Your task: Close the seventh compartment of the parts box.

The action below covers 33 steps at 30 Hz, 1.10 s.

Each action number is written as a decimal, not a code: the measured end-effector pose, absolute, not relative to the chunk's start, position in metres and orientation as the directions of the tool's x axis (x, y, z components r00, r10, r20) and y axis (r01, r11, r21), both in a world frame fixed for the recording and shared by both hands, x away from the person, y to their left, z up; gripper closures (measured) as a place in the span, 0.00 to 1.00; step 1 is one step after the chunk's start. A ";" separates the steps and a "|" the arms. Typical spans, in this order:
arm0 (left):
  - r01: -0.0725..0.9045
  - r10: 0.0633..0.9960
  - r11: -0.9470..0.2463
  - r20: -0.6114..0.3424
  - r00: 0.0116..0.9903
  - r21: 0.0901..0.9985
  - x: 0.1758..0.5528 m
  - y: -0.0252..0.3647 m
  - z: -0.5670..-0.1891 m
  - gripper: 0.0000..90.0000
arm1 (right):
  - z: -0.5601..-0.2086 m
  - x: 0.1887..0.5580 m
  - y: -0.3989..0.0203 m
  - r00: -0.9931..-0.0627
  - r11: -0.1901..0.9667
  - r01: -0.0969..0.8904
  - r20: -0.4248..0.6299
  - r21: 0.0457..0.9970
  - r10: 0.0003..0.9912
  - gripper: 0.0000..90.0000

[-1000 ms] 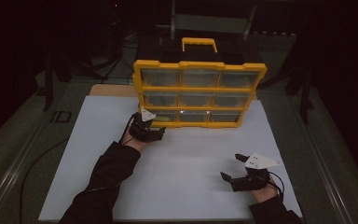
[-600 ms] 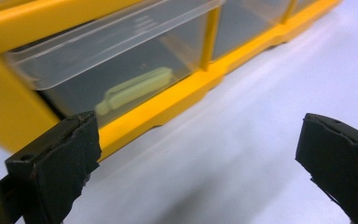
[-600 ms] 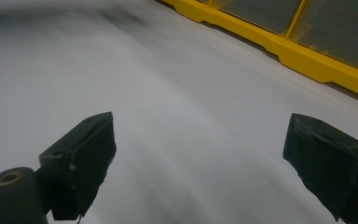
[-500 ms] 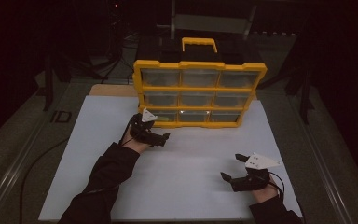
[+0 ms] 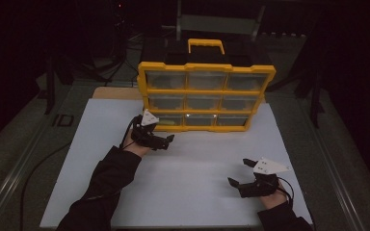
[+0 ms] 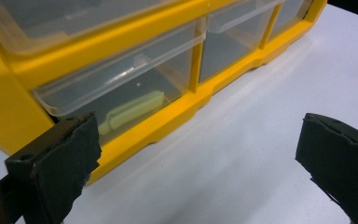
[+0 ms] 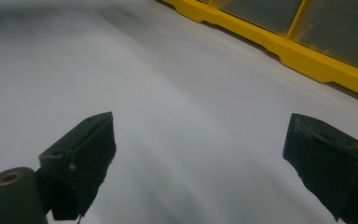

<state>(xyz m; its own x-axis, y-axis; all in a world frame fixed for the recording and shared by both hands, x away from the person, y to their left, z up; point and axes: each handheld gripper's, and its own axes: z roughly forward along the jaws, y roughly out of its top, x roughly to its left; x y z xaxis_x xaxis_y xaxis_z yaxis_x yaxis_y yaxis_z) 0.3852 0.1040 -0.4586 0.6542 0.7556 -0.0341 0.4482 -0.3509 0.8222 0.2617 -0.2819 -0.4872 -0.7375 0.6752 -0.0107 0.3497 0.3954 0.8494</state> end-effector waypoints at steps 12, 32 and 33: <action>0.424 0.741 -0.320 -0.055 0.670 0.847 0.379 0.114 -0.442 0.00 | -0.485 0.261 -0.280 -0.740 0.394 0.342 -0.013 0.853 0.672 0.10; 0.384 0.732 -0.310 -0.040 0.681 0.870 0.351 0.145 -0.417 0.00 | -0.484 0.261 -0.280 -0.743 0.391 0.336 -0.013 0.857 0.669 0.10; 0.380 0.731 -0.309 -0.039 0.682 0.872 0.347 0.149 -0.416 0.00 | -0.483 0.260 -0.280 -0.743 0.392 0.331 -0.018 0.858 0.669 0.10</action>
<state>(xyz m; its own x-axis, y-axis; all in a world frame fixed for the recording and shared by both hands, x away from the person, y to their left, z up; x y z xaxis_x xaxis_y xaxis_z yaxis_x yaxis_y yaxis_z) 0.3472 0.1494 -0.4165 0.6816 0.7307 -0.0386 0.3804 -0.3088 0.8718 0.2604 -0.2797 -0.4833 -0.7432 0.6688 -0.0184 0.3315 0.3920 0.8582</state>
